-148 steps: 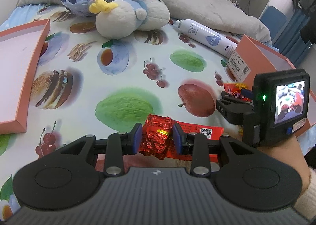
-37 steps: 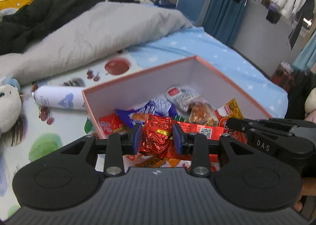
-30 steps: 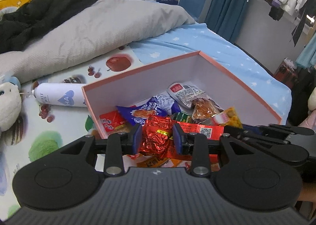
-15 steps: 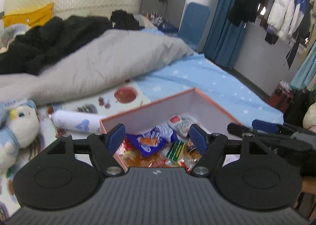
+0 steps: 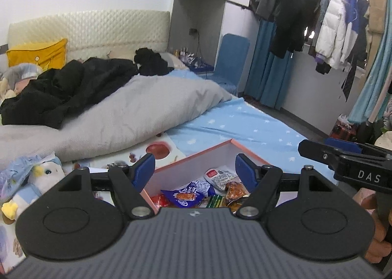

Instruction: Organize snacks

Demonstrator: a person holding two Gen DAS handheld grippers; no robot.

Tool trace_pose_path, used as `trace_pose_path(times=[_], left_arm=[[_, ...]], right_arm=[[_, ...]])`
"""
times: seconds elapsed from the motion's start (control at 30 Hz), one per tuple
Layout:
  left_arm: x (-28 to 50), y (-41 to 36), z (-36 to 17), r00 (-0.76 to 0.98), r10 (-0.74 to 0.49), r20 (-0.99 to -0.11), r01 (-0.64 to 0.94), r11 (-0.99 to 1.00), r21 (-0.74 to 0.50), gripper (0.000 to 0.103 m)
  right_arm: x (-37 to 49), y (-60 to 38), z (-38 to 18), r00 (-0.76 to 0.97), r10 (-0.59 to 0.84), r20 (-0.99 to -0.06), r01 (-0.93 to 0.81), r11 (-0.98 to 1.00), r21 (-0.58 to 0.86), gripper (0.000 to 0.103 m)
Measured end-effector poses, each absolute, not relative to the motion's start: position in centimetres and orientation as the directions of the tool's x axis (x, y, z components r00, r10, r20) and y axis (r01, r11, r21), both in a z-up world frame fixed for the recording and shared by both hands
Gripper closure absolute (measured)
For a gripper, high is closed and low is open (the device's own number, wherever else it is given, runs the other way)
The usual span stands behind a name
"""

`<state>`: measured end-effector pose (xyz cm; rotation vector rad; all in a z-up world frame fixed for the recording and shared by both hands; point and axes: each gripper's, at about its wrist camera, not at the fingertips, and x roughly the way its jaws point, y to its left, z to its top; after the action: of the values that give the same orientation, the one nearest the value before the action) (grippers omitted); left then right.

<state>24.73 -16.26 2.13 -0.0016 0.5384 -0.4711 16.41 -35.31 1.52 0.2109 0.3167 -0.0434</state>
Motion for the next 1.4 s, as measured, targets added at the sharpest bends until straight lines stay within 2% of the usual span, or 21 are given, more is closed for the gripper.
trace_pose_path(times=[0.4, 0.77, 1.4], left_arm=[[18.8, -14.6, 1.7, 0.761, -0.431, -0.484, 0.432, 0.894, -0.116, 0.026], [15.1, -13.0, -1.2, 0.770, -0.395, -0.500, 0.388, 0.913, -0.124, 0.026], [12.9, -12.0, -4.6, 0.742, -0.355, -0.569, 0.345, 0.930, -0.131, 0.026]], right_arm=[[11.8, -34.3, 0.1, 0.951, -0.035, -0.309, 0.105, 0.971, 0.213, 0.029], [8.9, -33.3, -4.4, 0.906, -0.123, -0.405, 0.206, 0.965, 0.166, 0.029], [8.1, -32.2, -7.7, 0.877, -0.098, -0.470, 0.200, 0.964, 0.173, 0.029]])
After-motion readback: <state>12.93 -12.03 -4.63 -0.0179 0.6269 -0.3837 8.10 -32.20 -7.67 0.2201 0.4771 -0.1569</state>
